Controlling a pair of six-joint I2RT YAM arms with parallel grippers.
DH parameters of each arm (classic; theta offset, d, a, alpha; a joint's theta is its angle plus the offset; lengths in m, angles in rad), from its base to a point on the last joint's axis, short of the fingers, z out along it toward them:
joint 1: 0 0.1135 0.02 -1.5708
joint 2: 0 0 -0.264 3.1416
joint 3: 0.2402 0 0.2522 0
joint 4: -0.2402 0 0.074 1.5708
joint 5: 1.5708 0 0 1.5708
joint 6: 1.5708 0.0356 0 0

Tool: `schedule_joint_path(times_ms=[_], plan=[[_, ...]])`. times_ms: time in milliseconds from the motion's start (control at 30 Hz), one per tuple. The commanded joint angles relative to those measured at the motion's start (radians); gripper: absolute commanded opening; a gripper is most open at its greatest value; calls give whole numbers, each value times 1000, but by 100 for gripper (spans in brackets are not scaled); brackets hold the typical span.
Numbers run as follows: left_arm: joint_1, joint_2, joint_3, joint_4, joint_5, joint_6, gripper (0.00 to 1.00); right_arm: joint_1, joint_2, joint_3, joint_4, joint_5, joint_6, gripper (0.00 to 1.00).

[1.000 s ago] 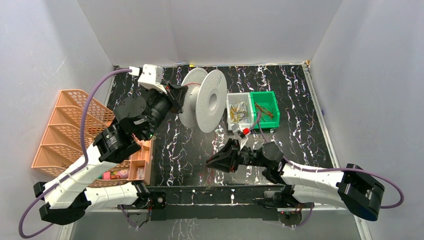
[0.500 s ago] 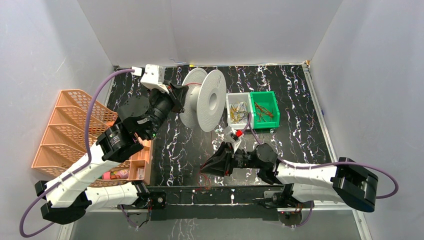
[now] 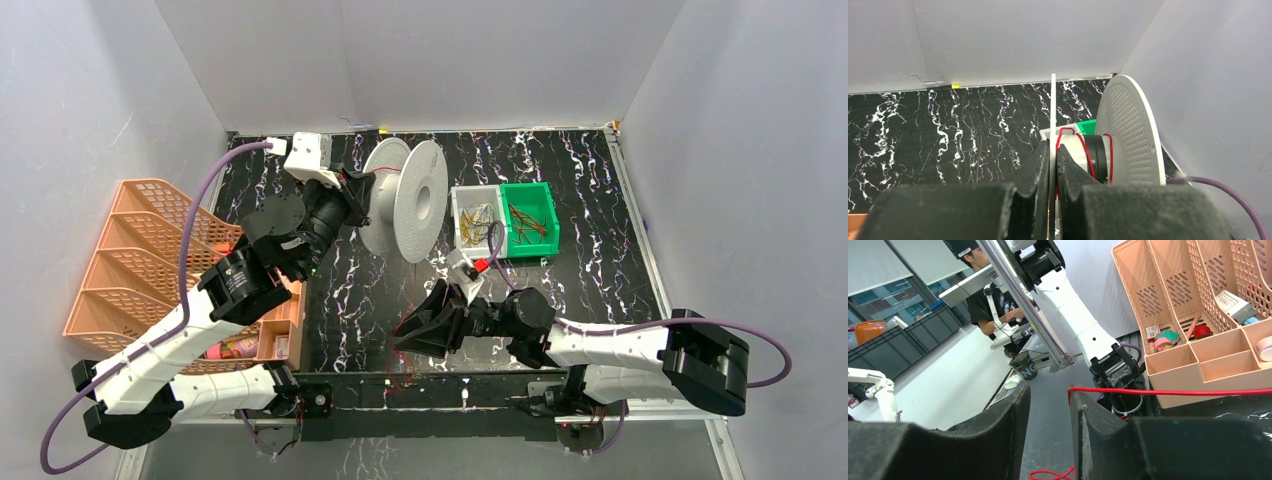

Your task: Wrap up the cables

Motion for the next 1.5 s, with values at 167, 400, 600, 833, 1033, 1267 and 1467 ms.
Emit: schedule_joint_path(times_ms=[167,400,600,833,1033,1267,1467], plan=[[-2,-41,-5,122,28,-8,0,15,56,-2,271,67,42,44],[-2,-70,-47,175,119,25,0,17,98,-30,414,76,77,44],[-2,-81,-59,206,191,48,0,17,74,-30,461,87,62,44],[-3,-80,-53,210,213,67,0,17,-34,-20,379,82,19,44],[-2,-75,-47,232,237,58,0,17,-72,-20,327,80,-3,44],[-2,-63,-38,228,253,53,0,17,-21,7,352,54,34,32],[-2,-68,-45,211,234,61,0,17,2,39,344,28,50,0]])
